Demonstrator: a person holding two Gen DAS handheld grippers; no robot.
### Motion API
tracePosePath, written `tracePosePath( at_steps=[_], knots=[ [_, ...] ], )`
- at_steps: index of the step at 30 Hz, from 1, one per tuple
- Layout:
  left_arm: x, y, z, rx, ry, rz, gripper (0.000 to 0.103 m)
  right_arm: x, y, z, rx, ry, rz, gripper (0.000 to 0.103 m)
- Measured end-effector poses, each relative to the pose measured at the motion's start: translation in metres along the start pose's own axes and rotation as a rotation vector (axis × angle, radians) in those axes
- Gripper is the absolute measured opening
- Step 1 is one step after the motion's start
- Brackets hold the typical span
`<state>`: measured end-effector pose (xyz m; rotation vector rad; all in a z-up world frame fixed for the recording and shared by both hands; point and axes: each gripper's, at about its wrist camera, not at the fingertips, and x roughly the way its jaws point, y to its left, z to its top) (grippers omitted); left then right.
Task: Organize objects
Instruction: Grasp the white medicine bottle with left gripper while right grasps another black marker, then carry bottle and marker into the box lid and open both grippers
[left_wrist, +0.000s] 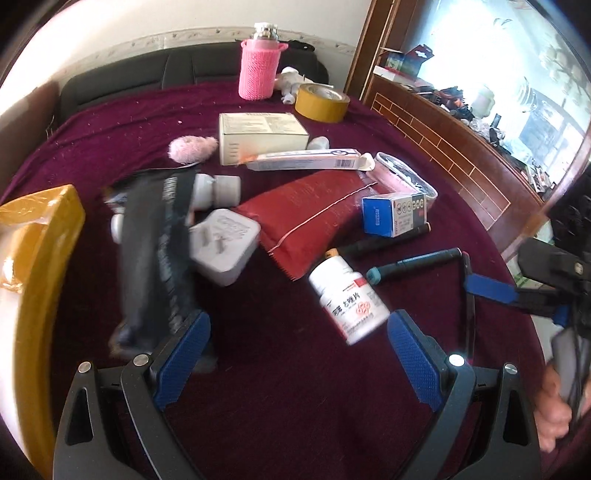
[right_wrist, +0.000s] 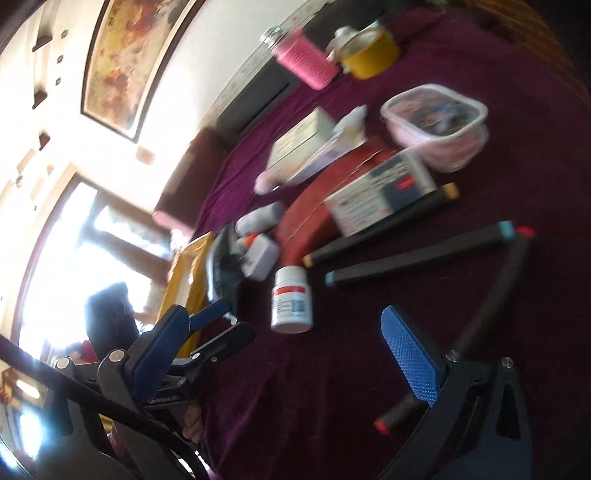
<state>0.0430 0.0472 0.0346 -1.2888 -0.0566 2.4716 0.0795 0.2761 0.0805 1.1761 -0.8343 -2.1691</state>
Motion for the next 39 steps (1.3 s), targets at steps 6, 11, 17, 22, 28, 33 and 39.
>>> tracePosePath(
  at_steps=[6, 11, 17, 22, 28, 33, 39],
  knots=[
    [0.026, -0.036, 0.016, 0.073, -0.001, 0.036, 0.086, -0.029, -0.018, 0.007, 0.030, -0.090, -0.136, 0.103],
    [0.043, -0.033, 0.015, 0.058, 0.052, 0.023, 0.029, -0.035, -0.024, 0.007, 0.038, -0.104, -0.213, 0.103],
    [0.023, -0.018, 0.002, 0.038, 0.035, 0.008, 0.029, -0.016, -0.015, 0.000, -0.032, -0.086, -0.392, 0.103],
    [-0.004, -0.006, -0.005, 0.000, 0.009, -0.029, 0.029, 0.017, -0.004, -0.010, -0.109, -0.065, -0.599, 0.095],
    [-0.036, 0.010, -0.012, -0.022, -0.063, -0.042, 0.029, 0.034, 0.000, -0.017, -0.161, -0.096, -0.765, 0.023],
    [-0.062, 0.033, -0.017, -0.061, -0.119, -0.050, 0.029, 0.014, -0.014, -0.016, -0.032, -0.106, -0.638, 0.012],
    [-0.087, 0.064, -0.027, -0.124, -0.169, -0.069, 0.030, 0.001, -0.008, -0.029, 0.035, -0.100, -0.526, 0.012]
  ],
)
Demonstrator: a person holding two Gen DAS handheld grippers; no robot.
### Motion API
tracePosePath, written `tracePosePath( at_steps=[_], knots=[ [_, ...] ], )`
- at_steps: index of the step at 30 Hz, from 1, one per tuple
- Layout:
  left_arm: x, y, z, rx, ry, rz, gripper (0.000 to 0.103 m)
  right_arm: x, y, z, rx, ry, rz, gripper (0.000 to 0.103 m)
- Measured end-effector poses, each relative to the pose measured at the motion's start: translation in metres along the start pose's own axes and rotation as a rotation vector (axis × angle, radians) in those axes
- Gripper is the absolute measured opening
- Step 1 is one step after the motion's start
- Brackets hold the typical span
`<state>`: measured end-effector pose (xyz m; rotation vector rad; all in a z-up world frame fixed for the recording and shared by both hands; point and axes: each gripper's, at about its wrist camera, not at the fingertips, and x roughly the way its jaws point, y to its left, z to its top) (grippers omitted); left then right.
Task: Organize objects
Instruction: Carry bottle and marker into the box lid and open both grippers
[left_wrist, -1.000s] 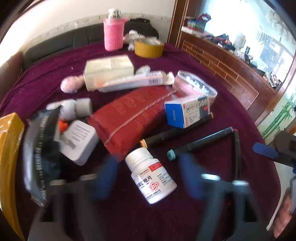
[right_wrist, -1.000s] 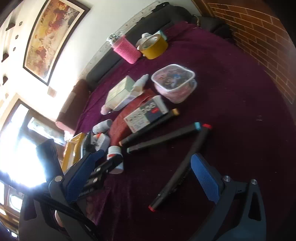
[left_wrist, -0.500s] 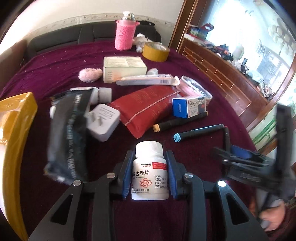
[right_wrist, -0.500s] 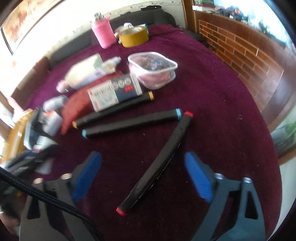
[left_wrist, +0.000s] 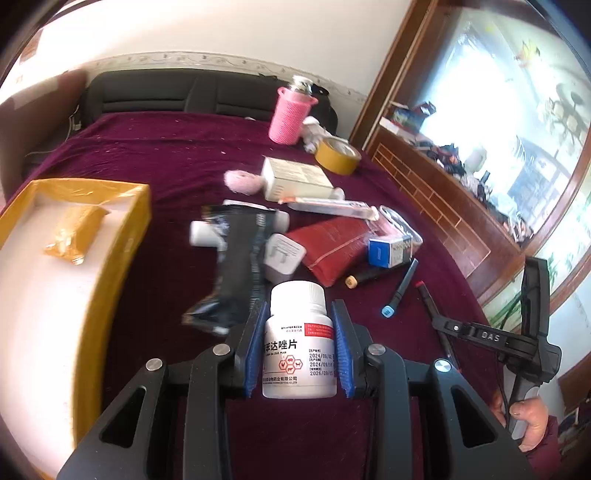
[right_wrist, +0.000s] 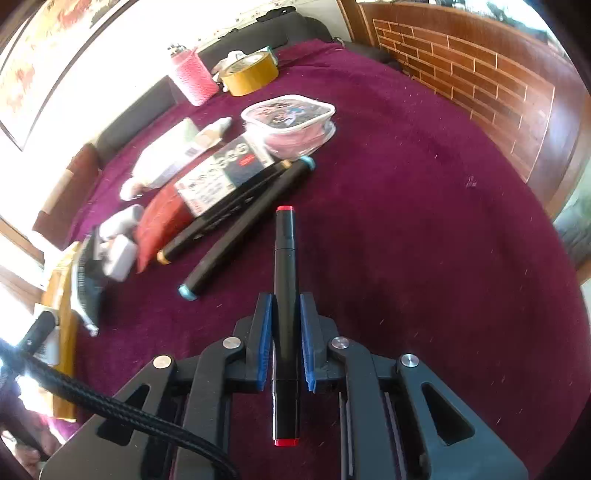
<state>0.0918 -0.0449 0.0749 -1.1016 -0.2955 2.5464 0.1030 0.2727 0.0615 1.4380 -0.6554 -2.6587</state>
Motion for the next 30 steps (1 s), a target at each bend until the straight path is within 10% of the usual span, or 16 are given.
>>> tracePosePath(
  at_steps=[14, 24, 30],
  knots=[
    [-0.072, 0.120, 0.027, -0.129, -0.053, 0.142, 0.030, -0.030, 0.125, 0.000, -0.088, 0.038, 0.344, 0.012],
    [-0.050, 0.217, 0.074, -0.117, 0.000, 0.285, 0.030, 0.072, 0.278, -0.003, -0.098, 0.272, 0.540, 0.013],
    [-0.002, 0.248, 0.080, -0.139, 0.090, 0.267, 0.030, 0.134, 0.332, -0.009, -0.076, 0.332, 0.451, 0.013]
  ],
)
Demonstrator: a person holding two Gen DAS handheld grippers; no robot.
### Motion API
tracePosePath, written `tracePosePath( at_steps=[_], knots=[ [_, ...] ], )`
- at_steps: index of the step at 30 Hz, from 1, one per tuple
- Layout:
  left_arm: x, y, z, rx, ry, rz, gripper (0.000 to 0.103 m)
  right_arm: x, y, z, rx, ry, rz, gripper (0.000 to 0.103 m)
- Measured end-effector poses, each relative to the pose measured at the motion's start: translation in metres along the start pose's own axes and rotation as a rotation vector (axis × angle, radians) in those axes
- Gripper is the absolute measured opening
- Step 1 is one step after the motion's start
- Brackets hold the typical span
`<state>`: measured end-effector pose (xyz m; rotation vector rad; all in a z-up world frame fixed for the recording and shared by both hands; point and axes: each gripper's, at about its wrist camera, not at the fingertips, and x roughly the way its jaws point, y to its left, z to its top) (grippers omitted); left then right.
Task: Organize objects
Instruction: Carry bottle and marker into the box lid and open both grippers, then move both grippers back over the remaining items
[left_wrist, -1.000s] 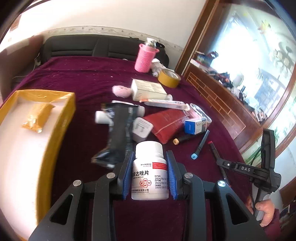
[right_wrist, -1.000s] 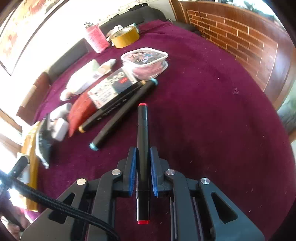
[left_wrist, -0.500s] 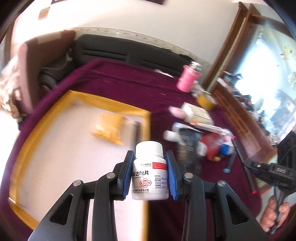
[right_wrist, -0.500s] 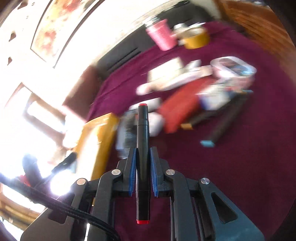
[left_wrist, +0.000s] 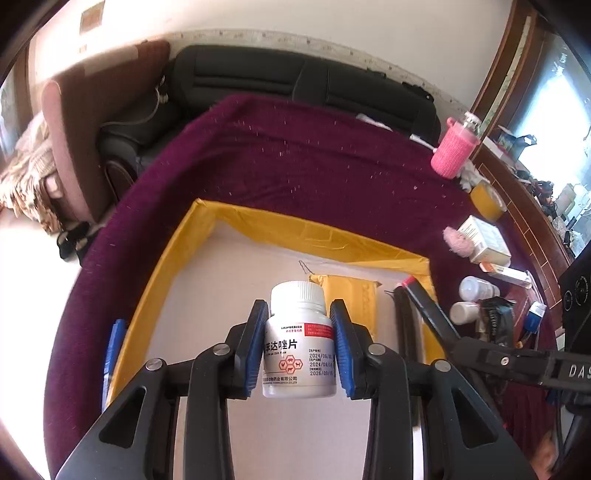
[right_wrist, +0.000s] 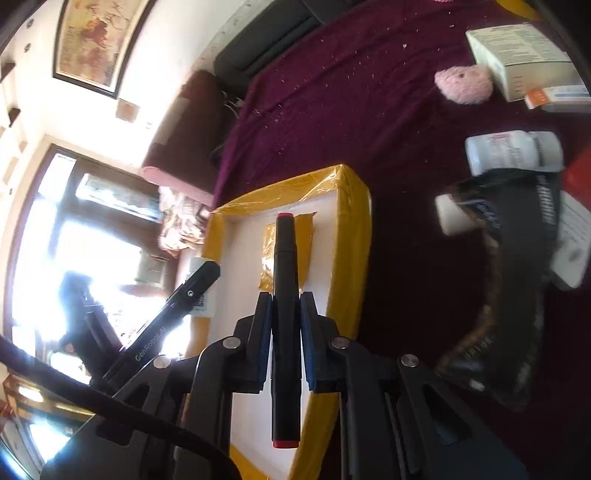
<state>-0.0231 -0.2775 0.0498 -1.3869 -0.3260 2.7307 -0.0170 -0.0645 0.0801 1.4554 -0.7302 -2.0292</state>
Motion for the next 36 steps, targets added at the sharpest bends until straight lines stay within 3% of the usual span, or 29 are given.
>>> tracePosePath(
  at_steps=[5, 11, 13, 15, 16, 17, 20, 25, 36],
  knots=[
    [0.034, 0.002, 0.005, -0.009, 0.042, 0.014, 0.030, 0.038, 0.018, 0.011, -0.057, -0.014, -0.155, 0.013],
    [0.045, 0.003, 0.008, 0.004, 0.033, 0.063, 0.031, 0.065, 0.034, 0.010, -0.122, 0.005, -0.261, 0.013],
    [0.044, 0.001, 0.009, 0.015, 0.029, 0.074, 0.041, 0.066, 0.039, 0.008, -0.146, -0.003, -0.285, 0.014],
    [0.040, 0.001, 0.010, 0.006, 0.012, 0.093, 0.063, 0.066, 0.037, 0.009, -0.154, -0.008, -0.294, 0.021],
    [0.038, 0.002, 0.010, -0.005, 0.000, 0.097, 0.065, 0.065, 0.037, 0.010, -0.157, -0.012, -0.289, 0.024],
    [0.034, 0.004, 0.011, -0.020, -0.007, 0.091, 0.066, 0.063, 0.038, 0.010, -0.161, -0.015, -0.284, 0.031],
    [0.023, 0.007, 0.011, -0.061, -0.007, 0.099, 0.066, 0.044, 0.035, 0.009, -0.198, -0.042, -0.287, 0.034],
    [-0.006, 0.000, -0.002, -0.099, -0.028, 0.123, 0.069, 0.010, 0.045, -0.006, -0.294, -0.116, -0.313, 0.051],
    [-0.060, -0.075, -0.038, 0.052, -0.137, 0.200, 0.069, -0.059, 0.034, -0.043, -0.423, -0.244, -0.394, 0.060]
  ],
)
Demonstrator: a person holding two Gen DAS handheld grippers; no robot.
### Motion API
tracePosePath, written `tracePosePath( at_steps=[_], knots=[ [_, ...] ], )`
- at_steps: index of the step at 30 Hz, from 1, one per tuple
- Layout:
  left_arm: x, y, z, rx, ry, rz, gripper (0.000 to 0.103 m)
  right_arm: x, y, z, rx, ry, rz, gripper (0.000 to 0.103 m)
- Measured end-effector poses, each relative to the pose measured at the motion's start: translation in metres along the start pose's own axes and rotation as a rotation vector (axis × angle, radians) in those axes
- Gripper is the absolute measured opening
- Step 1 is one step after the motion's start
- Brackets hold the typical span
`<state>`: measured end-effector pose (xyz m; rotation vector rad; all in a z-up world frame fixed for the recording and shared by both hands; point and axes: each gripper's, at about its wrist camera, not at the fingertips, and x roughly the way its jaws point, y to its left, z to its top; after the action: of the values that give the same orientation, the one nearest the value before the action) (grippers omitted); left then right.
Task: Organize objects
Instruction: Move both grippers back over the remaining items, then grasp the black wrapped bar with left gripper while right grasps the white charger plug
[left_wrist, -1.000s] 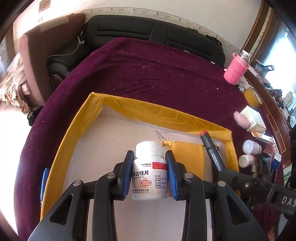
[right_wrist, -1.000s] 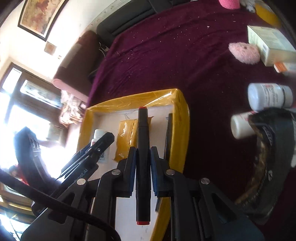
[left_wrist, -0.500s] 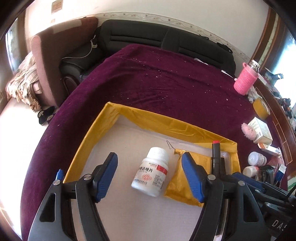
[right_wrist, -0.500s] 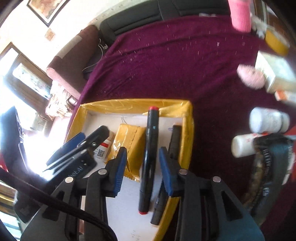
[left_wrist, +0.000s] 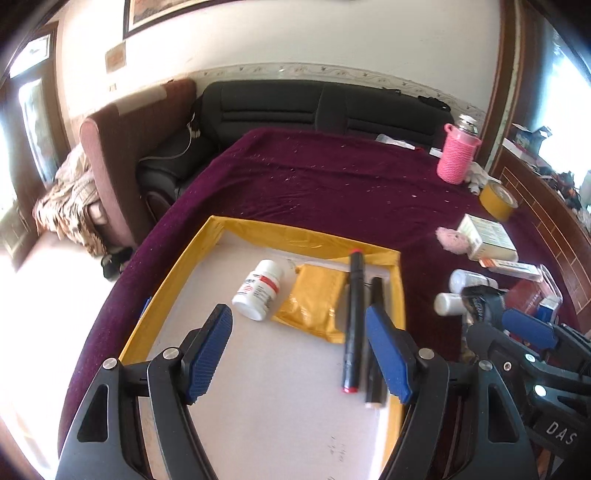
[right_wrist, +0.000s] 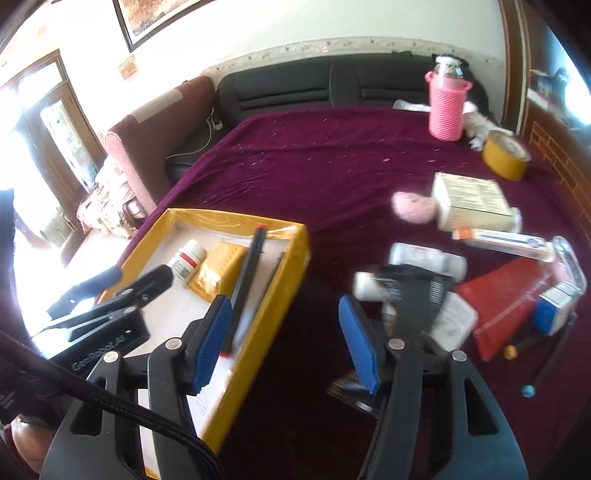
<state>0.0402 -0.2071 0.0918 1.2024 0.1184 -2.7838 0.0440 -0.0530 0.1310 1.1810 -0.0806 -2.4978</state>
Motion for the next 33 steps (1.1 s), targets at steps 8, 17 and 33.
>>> tracePosePath(
  at_steps=[8, 17, 33],
  knots=[
    [-0.018, -0.044, -0.010, 0.071, -0.007, -0.026, 0.069, -0.028, -0.052, -0.019, 0.079, -0.035, -0.029, 0.060],
    [-0.011, -0.092, -0.019, 0.131, 0.035, -0.057, 0.069, -0.050, -0.116, -0.036, 0.166, -0.068, -0.072, 0.060],
    [0.014, -0.173, -0.034, 0.241, 0.084, -0.197, 0.069, -0.058, -0.251, -0.046, 0.403, -0.229, -0.176, 0.060]
  ],
)
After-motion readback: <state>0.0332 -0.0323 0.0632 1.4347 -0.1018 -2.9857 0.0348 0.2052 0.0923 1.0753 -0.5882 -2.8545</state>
